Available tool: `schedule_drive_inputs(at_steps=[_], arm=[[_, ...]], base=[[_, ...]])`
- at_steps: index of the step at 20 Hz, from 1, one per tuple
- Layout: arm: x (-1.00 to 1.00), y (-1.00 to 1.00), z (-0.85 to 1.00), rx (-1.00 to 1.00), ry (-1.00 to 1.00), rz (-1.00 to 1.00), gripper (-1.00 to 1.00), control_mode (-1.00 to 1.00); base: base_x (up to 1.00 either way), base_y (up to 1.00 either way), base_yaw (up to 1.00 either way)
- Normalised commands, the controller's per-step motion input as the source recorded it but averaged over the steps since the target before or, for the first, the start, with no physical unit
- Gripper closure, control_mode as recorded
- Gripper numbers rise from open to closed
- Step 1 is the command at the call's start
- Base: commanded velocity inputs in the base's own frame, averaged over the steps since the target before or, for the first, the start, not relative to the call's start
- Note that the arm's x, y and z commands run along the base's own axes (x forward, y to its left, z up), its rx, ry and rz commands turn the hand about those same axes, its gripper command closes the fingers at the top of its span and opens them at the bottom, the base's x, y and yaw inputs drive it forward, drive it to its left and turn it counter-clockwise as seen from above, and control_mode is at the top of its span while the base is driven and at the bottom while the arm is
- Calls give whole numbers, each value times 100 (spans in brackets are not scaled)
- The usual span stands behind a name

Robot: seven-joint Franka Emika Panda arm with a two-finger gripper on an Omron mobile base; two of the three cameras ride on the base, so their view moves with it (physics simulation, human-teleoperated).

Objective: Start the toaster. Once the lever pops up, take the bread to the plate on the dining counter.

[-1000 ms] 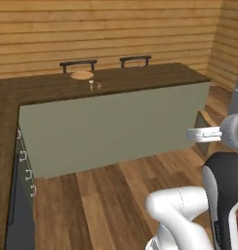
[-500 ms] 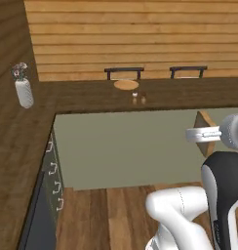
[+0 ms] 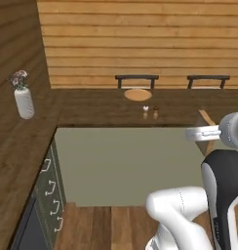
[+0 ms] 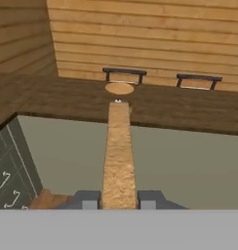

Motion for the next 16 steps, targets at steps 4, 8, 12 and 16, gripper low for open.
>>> schedule_drive_inputs(at_steps=[4,8,12,16], arm=[[0,0,0,0,0,0,100,100],[0,0,0,0,0,0,100,100],[0,0,0,0,0,0,100,100],[0,0,0,0,0,0,100,100]], base=[[45,-1,-23],[55,30,-36],[53,46,-34],[68,22,-13]])
